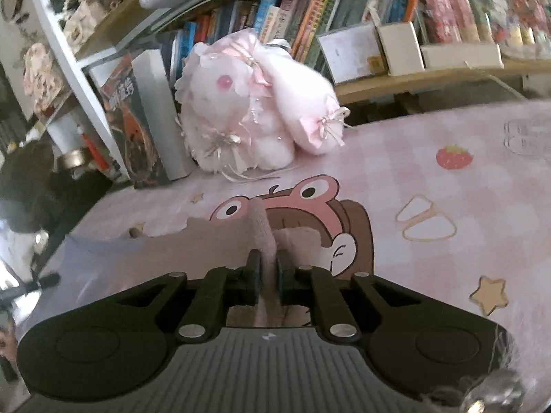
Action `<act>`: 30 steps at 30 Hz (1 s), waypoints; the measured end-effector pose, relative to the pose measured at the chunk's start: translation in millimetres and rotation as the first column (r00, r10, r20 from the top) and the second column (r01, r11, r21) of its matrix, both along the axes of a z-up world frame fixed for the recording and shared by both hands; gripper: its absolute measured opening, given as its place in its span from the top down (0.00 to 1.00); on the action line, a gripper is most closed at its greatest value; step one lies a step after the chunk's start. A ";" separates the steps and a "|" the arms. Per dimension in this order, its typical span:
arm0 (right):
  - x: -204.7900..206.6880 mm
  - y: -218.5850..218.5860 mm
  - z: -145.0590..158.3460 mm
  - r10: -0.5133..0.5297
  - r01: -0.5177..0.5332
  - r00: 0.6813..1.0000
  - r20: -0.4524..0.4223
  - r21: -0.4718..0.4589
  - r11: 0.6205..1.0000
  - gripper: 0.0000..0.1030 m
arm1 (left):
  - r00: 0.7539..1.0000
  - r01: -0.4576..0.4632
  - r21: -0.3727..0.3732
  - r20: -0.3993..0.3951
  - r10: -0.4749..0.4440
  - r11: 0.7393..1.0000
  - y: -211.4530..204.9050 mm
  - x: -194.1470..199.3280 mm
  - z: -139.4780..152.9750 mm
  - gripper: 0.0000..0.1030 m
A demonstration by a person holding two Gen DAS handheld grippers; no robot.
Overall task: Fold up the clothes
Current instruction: 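Lay the hem onto the collar and open both grippers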
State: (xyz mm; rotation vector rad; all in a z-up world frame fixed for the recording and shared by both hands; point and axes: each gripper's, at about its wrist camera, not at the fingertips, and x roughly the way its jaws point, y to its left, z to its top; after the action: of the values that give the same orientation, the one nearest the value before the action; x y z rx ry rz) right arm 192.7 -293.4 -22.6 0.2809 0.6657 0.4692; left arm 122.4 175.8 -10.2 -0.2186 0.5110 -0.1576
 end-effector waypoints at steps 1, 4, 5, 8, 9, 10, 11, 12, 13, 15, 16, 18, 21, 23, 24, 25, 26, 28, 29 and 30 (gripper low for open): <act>0.5 1.6 3.8 0.000 0.001 1.000 0.016 -0.023 1.000 0.80 | 1.000 0.013 0.006 0.017 -0.013 1.000 -0.1 1.1 3.8 0.71; 5.9 10.1 13.1 0.000 0.006 0.998 0.062 -0.091 0.996 0.70 | 0.999 0.029 0.043 0.015 -0.029 0.999 -7.5 14.2 10.9 0.66; 9.2 14.5 14.7 0.005 0.003 0.998 0.070 -0.113 0.994 0.70 | 1.000 0.026 0.056 -0.011 -0.025 0.998 -10.9 22.0 11.0 0.66; 16.2 30.0 14.6 0.035 -0.017 0.996 0.087 -0.190 0.982 0.75 | 0.997 0.005 0.081 -0.082 0.002 0.997 -15.2 36.2 8.6 0.76; 17.9 34.9 14.0 0.046 -0.025 0.995 0.092 -0.214 0.977 0.93 | 0.997 0.002 0.068 -0.073 0.003 0.998 -14.2 35.6 8.8 0.97; 17.7 33.9 14.9 0.043 -0.022 0.994 0.097 -0.201 0.979 0.96 | 0.998 -0.002 0.038 -0.062 0.004 0.999 -11.3 33.7 9.7 0.97; 17.5 32.5 15.7 0.039 -0.019 0.994 0.102 -0.186 0.982 0.96 | 0.998 -0.010 0.004 -0.055 0.010 1.000 -7.3 32.2 9.5 0.97; 17.3 26.9 15.6 0.022 -0.007 0.995 0.099 -0.149 0.989 0.96 | 0.999 -0.018 -0.030 -0.049 0.017 0.999 -3.1 30.9 9.0 0.97; 17.2 21.4 15.2 0.005 0.006 0.996 0.094 -0.115 0.993 0.96 | 0.998 -0.022 -0.037 -0.064 0.020 0.999 -1.6 33.1 5.5 0.97; 20.6 17.5 6.1 -0.009 0.016 0.998 0.065 -0.106 0.994 0.96 | 0.994 -0.029 -0.043 -0.103 0.025 0.999 0.5 39.1 -2.7 0.97; 22.3 17.5 1.2 -0.009 0.014 0.999 0.052 -0.105 0.994 0.96 | 0.993 -0.033 -0.052 -0.114 0.027 0.998 1.4 41.0 -6.0 0.97; 23.7 18.0 -3.2 -0.007 0.012 0.999 0.042 -0.106 0.994 0.96 | 0.992 -0.040 -0.080 -0.120 0.031 0.996 5.7 41.7 -7.0 0.95; 23.2 19.7 -3.3 -0.005 0.011 0.999 0.049 -0.113 0.994 0.96 | 0.991 -0.052 -0.093 -0.129 0.040 0.994 9.4 41.3 -6.4 0.89; 22.3 17.9 -0.8 -0.006 0.011 0.999 0.047 -0.106 0.994 0.96 | 0.991 -0.058 -0.078 -0.123 0.048 0.995 8.5 38.3 -2.5 0.84; 21.2 16.0 1.0 -0.009 0.014 0.999 0.047 -0.099 0.995 0.96 | 0.992 -0.068 -0.059 -0.115 0.061 0.996 6.7 35.2 0.9 0.78; 18.0 13.3 3.9 -0.021 0.026 0.998 0.052 -0.087 0.996 0.88 | 0.993 -0.074 -0.033 -0.098 0.071 0.997 4.0 30.3 5.6 0.73; 14.5 10.6 6.7 -0.033 0.037 0.998 0.058 -0.077 0.996 0.81 | 0.994 -0.081 -0.006 -0.080 0.080 0.997 1.2 25.1 10.5 0.72; 1.6 5.3 12.5 -0.045 0.051 0.995 0.088 -0.069 0.996 0.58 | 0.997 -0.077 0.047 -0.027 0.079 0.996 -4.9 10.7 21.3 0.65; -5.4 3.3 14.8 -0.038 0.046 0.994 0.103 -0.075 0.996 0.58 | 0.997 -0.074 0.070 -0.001 0.074 0.995 -8.0 2.9 26.3 0.63; -13.1 1.6 16.9 -0.035 0.045 0.992 0.117 -0.087 0.995 0.58 | 0.997 -0.071 0.093 0.026 0.069 0.993 -11.1 -4.9 31.3 0.58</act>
State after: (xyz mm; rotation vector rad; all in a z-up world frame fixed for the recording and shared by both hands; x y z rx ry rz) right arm 179.6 -291.9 -5.7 0.1809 0.5654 0.4126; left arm 117.5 164.7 21.1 -0.1425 0.4865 -0.0670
